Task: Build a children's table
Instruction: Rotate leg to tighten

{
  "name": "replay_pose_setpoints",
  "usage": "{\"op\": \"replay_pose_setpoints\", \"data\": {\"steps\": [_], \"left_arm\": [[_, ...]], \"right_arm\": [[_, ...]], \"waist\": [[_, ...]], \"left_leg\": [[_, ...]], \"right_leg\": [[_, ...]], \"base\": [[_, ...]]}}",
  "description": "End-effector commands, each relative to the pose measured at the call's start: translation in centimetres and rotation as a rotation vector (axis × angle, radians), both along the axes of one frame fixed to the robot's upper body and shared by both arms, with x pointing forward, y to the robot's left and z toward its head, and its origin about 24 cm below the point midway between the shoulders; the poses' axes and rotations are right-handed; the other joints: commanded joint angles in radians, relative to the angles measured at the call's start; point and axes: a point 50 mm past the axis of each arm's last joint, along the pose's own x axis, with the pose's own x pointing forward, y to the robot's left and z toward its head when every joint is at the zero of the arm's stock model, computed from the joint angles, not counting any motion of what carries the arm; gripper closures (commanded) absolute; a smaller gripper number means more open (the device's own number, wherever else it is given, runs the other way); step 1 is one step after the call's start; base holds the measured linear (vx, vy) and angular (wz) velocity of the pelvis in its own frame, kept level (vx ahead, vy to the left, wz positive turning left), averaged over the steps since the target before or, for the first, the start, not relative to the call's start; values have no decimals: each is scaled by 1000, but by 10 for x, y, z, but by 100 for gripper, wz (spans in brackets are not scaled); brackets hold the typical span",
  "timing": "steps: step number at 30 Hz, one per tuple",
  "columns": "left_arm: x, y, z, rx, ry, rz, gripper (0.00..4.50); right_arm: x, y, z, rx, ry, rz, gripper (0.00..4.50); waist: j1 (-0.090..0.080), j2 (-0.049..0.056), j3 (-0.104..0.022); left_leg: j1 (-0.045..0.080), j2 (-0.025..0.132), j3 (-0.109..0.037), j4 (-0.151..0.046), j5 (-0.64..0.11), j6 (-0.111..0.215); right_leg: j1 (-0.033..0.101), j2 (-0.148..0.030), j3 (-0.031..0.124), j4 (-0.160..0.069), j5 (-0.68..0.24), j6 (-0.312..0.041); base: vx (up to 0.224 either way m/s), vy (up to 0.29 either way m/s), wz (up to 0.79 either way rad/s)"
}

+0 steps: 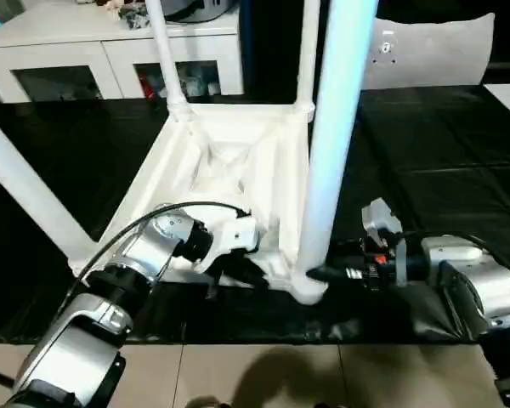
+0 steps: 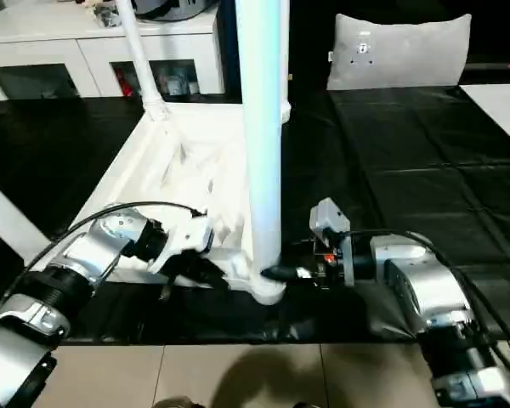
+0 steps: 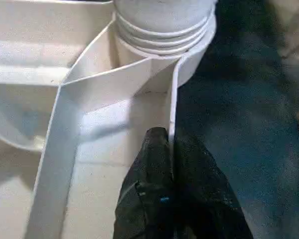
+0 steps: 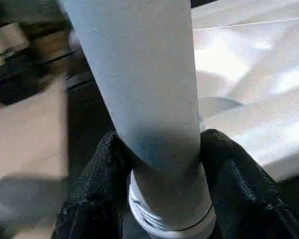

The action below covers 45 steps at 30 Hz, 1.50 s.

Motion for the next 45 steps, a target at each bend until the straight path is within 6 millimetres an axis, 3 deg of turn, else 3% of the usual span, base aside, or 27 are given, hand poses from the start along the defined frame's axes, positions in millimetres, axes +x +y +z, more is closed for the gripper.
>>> {"op": "replay_pose_setpoints", "data": {"steps": [1,2,3,4,5,6,7,8,9,11,14,16,17,18,19,22,25,27,28,29,30,33,36,38,39,44,45], "left_arm": [[4,-33,14,-105,-27,16,450],[6,-39,16,-122,-26,57,450],[8,-44,17,-132,-30,93,450],[10,-49,18,-142,-32,135,450],[12,-55,19,-152,-33,178,450],[13,-57,19,-154,-33,192,450],[15,-60,19,-157,-41,223,450],[16,-61,20,-159,-46,238,450],[19,-68,21,-170,-70,307,450],[22,-76,25,-192,-88,366,450],[22,-79,27,-189,-112,371,450],[23,-77,27,-183,-121,365,450],[22,-75,27,-174,-132,349,450],[22,-75,27,-174,-132,348,450],[22,-72,26,-170,-136,334,450],[19,-61,21,-155,-141,278,450],[17,-53,17,-140,-138,240,450],[15,-47,15,-137,-131,204,450],[13,-44,13,-131,-134,169,450],[9,-36,10,-110,-117,110,450],[9,-36,10,-110,-117,110,450],[4,-27,8,-92,-105,7,450],[-4,-21,7,-78,-96,-113,450],[-7,-17,6,-51,-82,-157,450],[-9,-13,5,-24,-78,-202,450],[-12,-9,6,-4,-61,-280,450],[-13,-9,6,-2,-59,-293,450]], "right_arm": [[12,14,-4,-17,15,-134,262],[16,17,-7,-43,25,-191,262],[19,19,-10,-54,35,-239,262],[24,21,-12,-57,54,-306,262],[28,24,-14,-62,69,-374,262],[30,25,-15,-63,75,-397,262],[32,26,-15,-74,73,-429,262],[34,27,-16,-77,68,-447,262],[40,31,-16,-88,40,-529,262],[46,38,-12,-64,-8,-589,262],[47,41,-9,-18,-14,-606,190],[46,42,-7,3,-23,-596,187],[45,41,-4,12,-41,-574,168],[45,41,-4,12,-42,-574,154],[44,37,-3,15,-55,-562,146],[39,22,-1,14,-101,-502,123],[34,13,0,10,-120,-437,90],[30,7,1,-1,-127,-373,67],[26,4,2,-17,-141,-314,67],[17,-3,3,-49,-145,-207,54],[17,-3,3,-49,-145,-207,49],[11,-13,5,-77,-146,-104,49],[4,-17,9,-67,-122,13,49],[0,-18,10,-66,-108,80,49],[-3,-18,10,-71,-88,136,75],[-7,-18,11,-69,-68,215,118],[-7,-17,10,-67,-68,226,127]], "waist": [[-25,-27,-65],[-32,-25,-66],[-55,-23,-62],[-66,-20,-62],[-95,-13,-66],[-95,-13,-66],[-114,-7,-65],[-129,-6,-65],[-143,-10,-62],[-163,-15,-64],[-170,-14,-71],[-167,-13,-77],[-158,-13,-81],[-156,-15,-82],[-142,-17,-84],[-117,-15,-95],[-88,-17,-101],[-63,-18,-91],[-57,-15,-90],[-39,-14,-87],[-39,-14,-87],[-18,-15,-82],[-16,-20,-74],[-12,-22,-77],[-7,-20,-77],[8,-20,-80],[14,-30,-83]], "left_leg": [[2,11,-9,-59,-207,56],[8,11,-9,-57,-223,55],[8,10,-10,-55,-249,55],[10,10,-13,-54,-268,55],[-1,20,-24,-59,-292,56],[-1,20,-24,-59,-292,56],[5,29,-28,-62,-322,62],[4,36,-33,-67,-349,64],[13,32,-29,-64,-370,60],[10,10,-23,-53,-349,55],[-2,10,-25,-56,-282,82],[-10,16,-29,-60,-229,98],[-8,20,-28,-60,-198,113],[-14,22,-30,-60,-177,121],[-20,25,-31,-58,-128,142],[-25,25,-32,-52,-46,166],[-29,29,-30,-41,49,218],[-26,28,-21,-43,8,215],[-24,27,-20,-44,-10,204],[-17,33,-20,-48,-48,174],[-17,33,-20,-48,-48,174],[-9,39,-19,-53,-119,130],[0,37,-14,-58,-190,113],[2,37,-15,-59,-190,104],[2,37,-15,-59,-180,106],[0,41,-15,-58,-151,108],[-2,42,-15,-58,-132,111]], "right_leg": [[62,-56,23,-110,-573,31],[60,-56,20,-116,-585,42],[57,-51,11,-123,-595,50],[60,-51,3,-128,-601,57],[77,-53,-5,-127,-570,72],[77,-53,-5,-127,-570,72],[77,-57,-9,-132,-547,65],[83,-60,-11,-128,-520,58],[73,-61,-9,-133,-524,48],[73,-63,-20,-141,-560,48],[81,-65,-10,-133,-514,37],[84,-67,2,-118,-436,-3],[82,-69,9,-110,-385,-32],[86,-70,13,-102,-358,-43],[86,-70,21,-87,-296,-69],[93,-76,30,-64,-202,-90],[84,-74,40,-37,-78,-124],[79,-72,38,-49,-154,-113],[78,-73,37,-53,-188,-105],[76,-69,36,-58,-261,-85],[76,-69,36,-58,-261,-85],[70,-71,39,-66,-338,-62],[66,-68,37,-78,-412,-44],[66,-69,38,-79,-424,-36],[65,-69,40,-77,-418,-36],[64,-69,44,-70,-382,-51],[65,-72,46,-64,-364,-57]], "base": [[0,0,0],[0,0,0],[0,0,0],[0,0,0],[0,0,0],[0,0,0],[0,0,0],[0,0,0],[0,0,0],[0,0,0],[0,0,0],[0,0,0],[0,0,0],[0,0,0],[0,0,0],[0,0,0],[0,0,0],[0,0,0],[0,0,0],[0,0,0],[0,0,0],[0,0,0],[0,0,0],[0,0,0],[0,0,0],[0,0,0],[0,0,0]]}}
